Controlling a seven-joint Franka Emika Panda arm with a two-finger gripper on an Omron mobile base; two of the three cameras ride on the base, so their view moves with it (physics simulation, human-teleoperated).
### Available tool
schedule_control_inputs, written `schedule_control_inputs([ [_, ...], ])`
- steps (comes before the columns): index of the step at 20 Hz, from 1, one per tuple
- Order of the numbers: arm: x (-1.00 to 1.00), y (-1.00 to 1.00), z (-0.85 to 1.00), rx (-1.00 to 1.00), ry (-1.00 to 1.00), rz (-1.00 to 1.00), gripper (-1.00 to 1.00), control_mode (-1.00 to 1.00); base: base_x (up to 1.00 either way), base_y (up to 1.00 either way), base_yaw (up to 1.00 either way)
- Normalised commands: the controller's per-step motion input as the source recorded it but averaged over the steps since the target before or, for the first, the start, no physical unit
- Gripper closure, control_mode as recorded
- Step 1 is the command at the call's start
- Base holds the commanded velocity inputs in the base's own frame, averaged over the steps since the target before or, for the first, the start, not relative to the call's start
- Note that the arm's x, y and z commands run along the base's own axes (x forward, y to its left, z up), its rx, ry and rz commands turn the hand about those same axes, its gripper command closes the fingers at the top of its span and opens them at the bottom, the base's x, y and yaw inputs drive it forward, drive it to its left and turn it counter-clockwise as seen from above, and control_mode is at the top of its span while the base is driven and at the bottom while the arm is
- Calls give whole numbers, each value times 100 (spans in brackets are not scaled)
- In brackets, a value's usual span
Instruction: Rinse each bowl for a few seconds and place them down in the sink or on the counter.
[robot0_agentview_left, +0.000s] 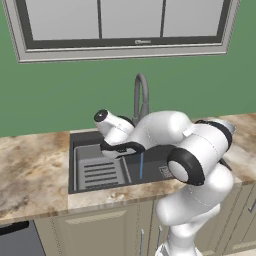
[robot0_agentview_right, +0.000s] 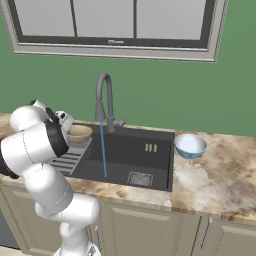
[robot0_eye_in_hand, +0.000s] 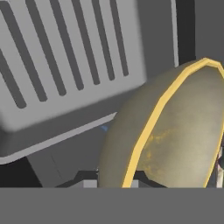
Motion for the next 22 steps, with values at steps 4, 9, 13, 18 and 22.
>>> schedule_control_inputs([
  [4,-17,41,6,-6,1,21,100,-100,0,0,0],
  [9,-20,39,5,-11,-3,29,100,-100,0,0,0],
  [13,-22,32,1,-8,-7,32,100,-100,0,0,0],
  [18,-11,30,10,0,4,35,100,-100,0,0,0],
  [22,-1,29,10,0,11,38,100,-100,0,0,0],
])
